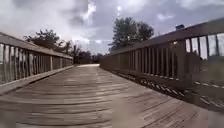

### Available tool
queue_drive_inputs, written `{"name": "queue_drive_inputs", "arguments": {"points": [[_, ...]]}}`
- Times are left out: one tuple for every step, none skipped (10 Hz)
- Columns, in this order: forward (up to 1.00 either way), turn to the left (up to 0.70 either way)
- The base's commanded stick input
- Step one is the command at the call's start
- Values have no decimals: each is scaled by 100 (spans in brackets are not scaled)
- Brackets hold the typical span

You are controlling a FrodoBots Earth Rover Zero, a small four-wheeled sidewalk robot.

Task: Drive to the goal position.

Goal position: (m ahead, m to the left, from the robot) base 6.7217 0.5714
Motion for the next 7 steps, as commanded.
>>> {"name": "queue_drive_inputs", "arguments": {"points": [[85,0],[85,16],[85,34],[85,32],[85,25],[85,24],[85,0]]}}
